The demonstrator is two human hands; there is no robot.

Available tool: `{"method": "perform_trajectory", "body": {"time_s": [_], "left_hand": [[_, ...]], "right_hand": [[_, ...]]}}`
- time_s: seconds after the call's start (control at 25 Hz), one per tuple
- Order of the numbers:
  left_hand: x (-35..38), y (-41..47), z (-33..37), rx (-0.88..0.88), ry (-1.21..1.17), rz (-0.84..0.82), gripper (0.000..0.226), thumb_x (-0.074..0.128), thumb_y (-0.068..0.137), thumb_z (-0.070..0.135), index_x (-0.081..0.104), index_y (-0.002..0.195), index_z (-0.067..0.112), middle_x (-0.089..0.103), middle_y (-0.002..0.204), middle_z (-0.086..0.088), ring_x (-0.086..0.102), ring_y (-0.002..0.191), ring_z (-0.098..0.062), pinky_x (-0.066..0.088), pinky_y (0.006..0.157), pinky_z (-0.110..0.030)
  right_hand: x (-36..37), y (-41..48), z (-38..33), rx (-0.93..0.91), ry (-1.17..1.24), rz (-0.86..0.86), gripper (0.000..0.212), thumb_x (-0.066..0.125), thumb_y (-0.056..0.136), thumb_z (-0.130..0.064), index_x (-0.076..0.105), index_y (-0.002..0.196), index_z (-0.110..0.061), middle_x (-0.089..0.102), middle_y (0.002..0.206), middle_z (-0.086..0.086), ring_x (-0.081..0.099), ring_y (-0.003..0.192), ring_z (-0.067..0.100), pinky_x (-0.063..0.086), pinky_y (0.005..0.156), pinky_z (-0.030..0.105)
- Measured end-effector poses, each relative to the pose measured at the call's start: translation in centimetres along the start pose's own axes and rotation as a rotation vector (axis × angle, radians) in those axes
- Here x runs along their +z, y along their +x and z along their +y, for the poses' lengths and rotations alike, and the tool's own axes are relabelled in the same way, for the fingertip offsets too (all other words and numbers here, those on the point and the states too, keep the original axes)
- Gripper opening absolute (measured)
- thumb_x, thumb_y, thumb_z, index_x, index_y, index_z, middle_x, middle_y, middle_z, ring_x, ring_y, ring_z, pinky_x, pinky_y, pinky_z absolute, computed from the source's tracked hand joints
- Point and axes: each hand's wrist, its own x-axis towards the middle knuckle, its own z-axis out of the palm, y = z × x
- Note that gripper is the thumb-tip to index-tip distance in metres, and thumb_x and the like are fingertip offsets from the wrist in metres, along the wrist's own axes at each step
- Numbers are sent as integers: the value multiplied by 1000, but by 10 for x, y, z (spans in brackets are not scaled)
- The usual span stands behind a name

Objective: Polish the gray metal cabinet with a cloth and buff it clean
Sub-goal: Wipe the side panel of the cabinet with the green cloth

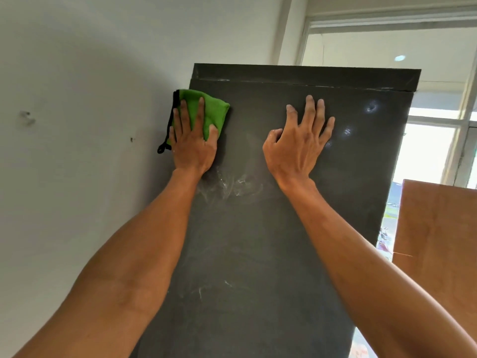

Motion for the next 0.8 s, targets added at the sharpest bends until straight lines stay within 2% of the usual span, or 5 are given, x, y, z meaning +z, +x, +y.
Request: {"method": "perform_trajectory", "body": {"time_s": [0.28,0.48,0.56,0.68,0.8], "left_hand": [[12,-67,-25,33,43,-48,72,20,95,57,1,162,41,-8,173,-2,-8,159,-25,0,127,-51],[-3,-34,-36,136,39,-116,72,27,97,56,-1,162,43,-10,172,-1,-11,159,-24,2,128,-53],[2,-35,-41,158,25,-77,71,30,99,54,1,162,42,-8,173,-1,-9,159,-24,5,127,-54],[19,-86,-64,180,35,27,72,38,98,46,7,163,37,1,173,-5,-3,159,-26,11,127,-55],[29,-157,-96,175,74,13,75,41,96,43,9,163,35,5,172,-9,0,159,-29,15,125,-57]], "right_hand": [[11,-25,-34,-45,-9,-82,56,48,79,-26,62,133,-13,39,158,18,26,151,37,15,121,61],[20,-34,-51,-85,-27,-118,61,51,77,-25,59,137,-13,35,160,19,23,152,38,12,121,63],[25,-36,-55,-88,-40,-120,62,51,78,-25,58,139,-14,34,160,19,22,152,38,11,121,62],[31,-49,-56,-140,-56,-116,61,53,79,-23,58,139,-15,35,160,20,24,152,39,12,121,62],[31,-60,-55,-170,-49,-134,59,56,80,-23,59,139,-14,36,159,21,25,151,39,13,121,62]]}}
